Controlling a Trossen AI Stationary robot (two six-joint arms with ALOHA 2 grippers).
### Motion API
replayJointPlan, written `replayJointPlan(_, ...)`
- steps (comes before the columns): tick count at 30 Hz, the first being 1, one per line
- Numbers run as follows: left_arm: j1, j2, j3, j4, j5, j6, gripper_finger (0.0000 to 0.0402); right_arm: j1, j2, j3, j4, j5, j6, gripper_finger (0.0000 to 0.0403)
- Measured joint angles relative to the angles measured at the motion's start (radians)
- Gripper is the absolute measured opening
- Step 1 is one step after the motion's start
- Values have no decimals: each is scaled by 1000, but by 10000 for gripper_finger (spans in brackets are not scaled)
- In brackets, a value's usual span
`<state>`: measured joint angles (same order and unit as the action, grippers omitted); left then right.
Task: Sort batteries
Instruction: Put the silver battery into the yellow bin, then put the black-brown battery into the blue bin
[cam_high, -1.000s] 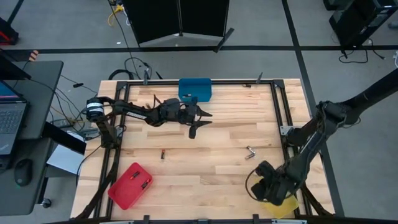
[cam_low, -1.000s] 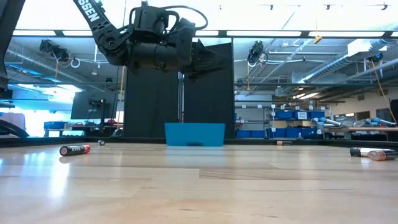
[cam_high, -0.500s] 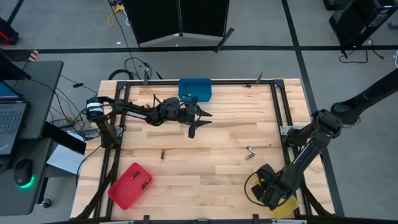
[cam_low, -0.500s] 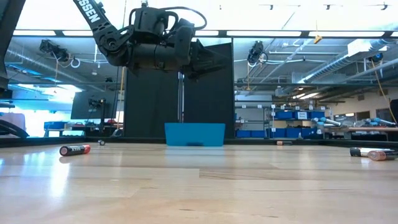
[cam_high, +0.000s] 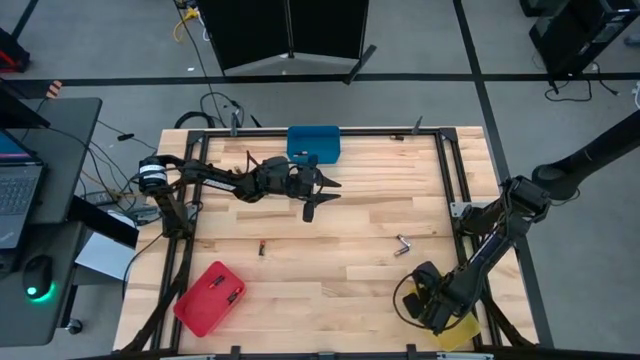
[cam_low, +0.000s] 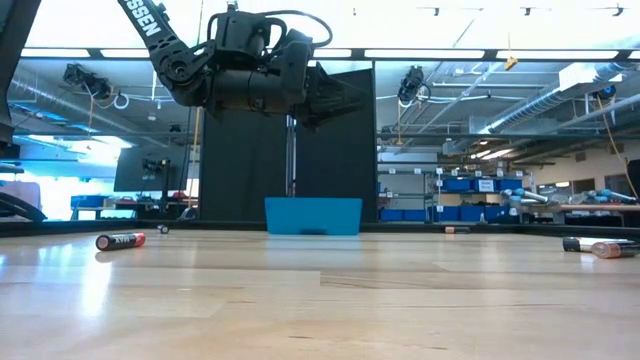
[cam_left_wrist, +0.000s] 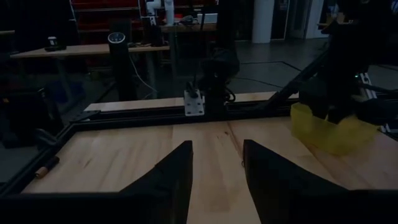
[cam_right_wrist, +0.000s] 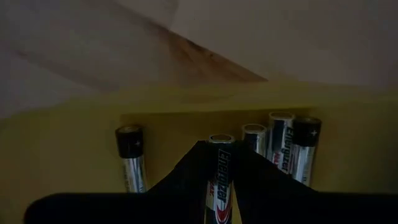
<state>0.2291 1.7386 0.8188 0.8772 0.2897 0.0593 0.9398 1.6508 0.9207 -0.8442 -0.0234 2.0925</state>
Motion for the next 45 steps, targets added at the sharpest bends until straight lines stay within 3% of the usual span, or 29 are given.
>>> replayJointPlan(6, 0, 0, 0, 0, 0, 0, 149, 0, -1, 15, -14, -34, -33, 153)
replayJointPlan(10, 0, 0, 0, 0, 0, 0, 149, 0, -2, 61, -89, -38, -60, 182)
replayJointPlan(19, 0, 0, 0, 1, -15, 0, 149, -6, -2, 328, -404, -4, -184, 177)
replayJointPlan(25, 0, 0, 0, 11, -16, -11, 148, -96, -47, 467, -610, 208, -401, 140)
replayJointPlan(32, 0, 0, 0, 17, -15, -11, 124, -417, -184, 411, -616, 464, -909, 16)
replayJointPlan(35, 0, 0, 0, 24, 16, -16, 101, -619, -240, 372, -515, 500, -1216, 15)
replayJointPlan(40, 0, 0, -1, 25, 37, -41, 51, -997, -282, 313, -258, 396, -1728, 7)
replayJointPlan(45, 0, 0, -52, 98, 37, -50, 10, -1340, -207, 308, -128, 244, -2008, 9)
